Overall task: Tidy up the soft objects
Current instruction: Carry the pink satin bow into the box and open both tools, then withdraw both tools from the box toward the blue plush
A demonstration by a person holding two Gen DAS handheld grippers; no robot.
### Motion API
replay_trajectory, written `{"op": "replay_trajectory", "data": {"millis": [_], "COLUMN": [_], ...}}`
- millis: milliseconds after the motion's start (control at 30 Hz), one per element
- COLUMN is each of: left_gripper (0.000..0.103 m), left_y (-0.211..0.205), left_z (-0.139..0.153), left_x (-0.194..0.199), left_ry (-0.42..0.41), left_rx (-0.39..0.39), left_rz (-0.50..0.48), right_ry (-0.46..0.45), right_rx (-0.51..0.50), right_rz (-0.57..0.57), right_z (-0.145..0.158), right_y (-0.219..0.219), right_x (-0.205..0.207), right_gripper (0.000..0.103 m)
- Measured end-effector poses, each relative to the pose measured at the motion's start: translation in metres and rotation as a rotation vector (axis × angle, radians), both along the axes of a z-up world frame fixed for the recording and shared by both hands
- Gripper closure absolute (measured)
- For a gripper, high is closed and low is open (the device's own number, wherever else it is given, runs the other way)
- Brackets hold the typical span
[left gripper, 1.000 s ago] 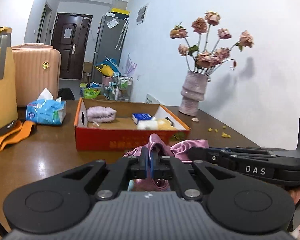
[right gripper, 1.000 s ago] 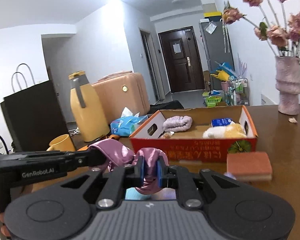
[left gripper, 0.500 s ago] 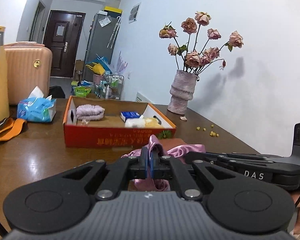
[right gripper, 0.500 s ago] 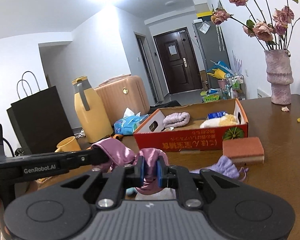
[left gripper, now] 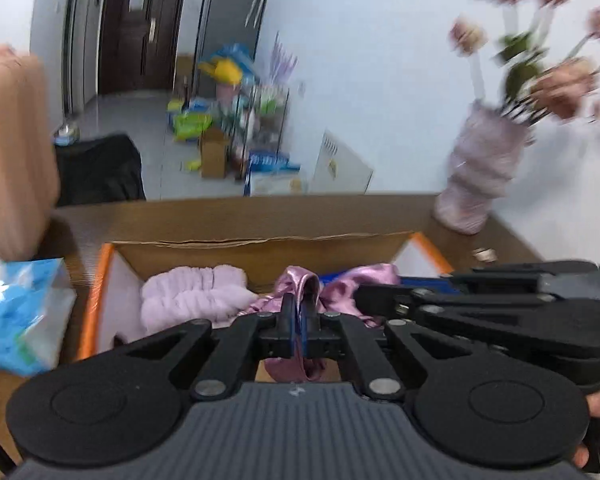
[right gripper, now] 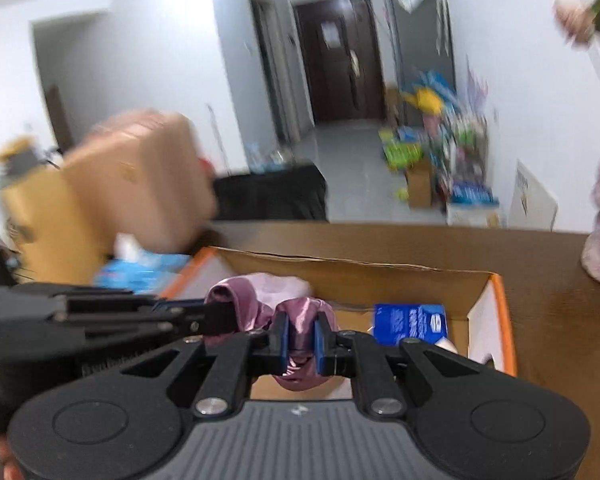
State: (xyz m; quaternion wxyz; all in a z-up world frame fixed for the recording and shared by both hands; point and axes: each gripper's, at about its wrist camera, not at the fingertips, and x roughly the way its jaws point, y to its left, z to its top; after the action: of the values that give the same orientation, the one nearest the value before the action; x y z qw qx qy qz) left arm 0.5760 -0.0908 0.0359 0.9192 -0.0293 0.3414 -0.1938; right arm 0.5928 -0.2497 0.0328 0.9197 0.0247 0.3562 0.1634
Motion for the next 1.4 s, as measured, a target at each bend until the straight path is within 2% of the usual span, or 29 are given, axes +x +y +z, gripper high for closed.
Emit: {"op": "replay_trajectory", "data": {"millis": [33, 100, 133, 200, 233, 267, 333, 400, 433, 567, 633, 800, 967, 1067, 1167, 1267, 1400], "left_gripper": [0.098, 0.096, 0.094, 0.08, 0.068, 0.058, 0.056, 0.055, 0.049, 0.028, 0.022, 0.016, 0.013, 0.009, 0.006, 0.002, 0.0], "left_y": [-0.002, -0.001, 0.0, 0.009, 0.014, 0.018, 0.022, 0.031, 0.035, 0.05, 0.061, 0.074, 0.079, 0.083, 0.093, 0.101, 0.101], "left_z": [-0.012, -0.031, -0.037, -0.039, -0.035, -0.029, -0.011, 0.008, 0.018, 0.058, 0.08, 0.123, 0.151, 0.154, 0.141, 0.115, 0.068], "left_x": [0.019, 0.036, 0.039, 0.039, 0.034, 0.028, 0.017, 0.006, -0.002, -0.044, -0.069, -0.122, -0.169, -0.204, -0.253, -0.309, -0.383], "left_ry": [0.05, 0.087, 0.091, 0.109, 0.086, 0.048, -0.015, -0.042, -0.059, -0.183, -0.23, -0.298, -0.348, -0.401, -0.475, -0.536, -0.577], "left_rx": [0.001, 0.014, 0.031, -0.006, 0.002, 0.026, 0.071, 0.103, 0.121, 0.176, 0.177, 0.179, 0.168, 0.165, 0.179, 0.168, 0.161], "left_rz": [0.008, 0.039, 0.032, 0.027, 0.033, 0.045, 0.056, 0.074, 0.089, 0.152, 0.189, 0.216, 0.236, 0.267, 0.311, 0.307, 0.276], "right_ry": [0.03, 0.044, 0.056, 0.077, 0.083, 0.08, 0.053, 0.022, 0.01, -0.069, -0.105, -0.183, -0.238, -0.303, -0.403, -0.476, -0.507], "right_rx": [-0.015, -0.038, -0.052, -0.061, -0.044, -0.028, -0.033, -0.041, -0.038, -0.063, -0.085, -0.116, -0.11, -0.096, -0.073, -0.016, 0.058], "right_rz": [-0.009, -0.045, -0.046, -0.061, -0.057, -0.057, -0.062, -0.072, -0.072, -0.093, -0.097, -0.124, -0.142, -0.147, -0.135, -0.12, -0.091], "right_z": [-0.009, -0.025, -0.031, -0.038, -0.039, -0.037, -0.027, -0.009, 0.002, 0.056, 0.081, 0.134, 0.16, 0.162, 0.152, 0.127, 0.08], "right_y": [0.002, 0.004, 0.005, 0.004, 0.003, 0.001, -0.003, -0.008, -0.012, -0.025, -0.032, -0.049, -0.056, -0.058, -0.062, -0.063, -0.058], "right_x": [0.019, 0.046, 0.055, 0.065, 0.066, 0.064, 0.054, 0.041, 0.032, -0.016, -0.042, -0.106, -0.156, -0.198, -0.258, -0.324, -0.399], "right_gripper": [0.091, 0.089, 0.082, 0.073, 0.064, 0.06, 0.058, 0.058, 0.058, 0.055, 0.048, 0.04, 0.038, 0.036, 0.034, 0.029, 0.022]}}
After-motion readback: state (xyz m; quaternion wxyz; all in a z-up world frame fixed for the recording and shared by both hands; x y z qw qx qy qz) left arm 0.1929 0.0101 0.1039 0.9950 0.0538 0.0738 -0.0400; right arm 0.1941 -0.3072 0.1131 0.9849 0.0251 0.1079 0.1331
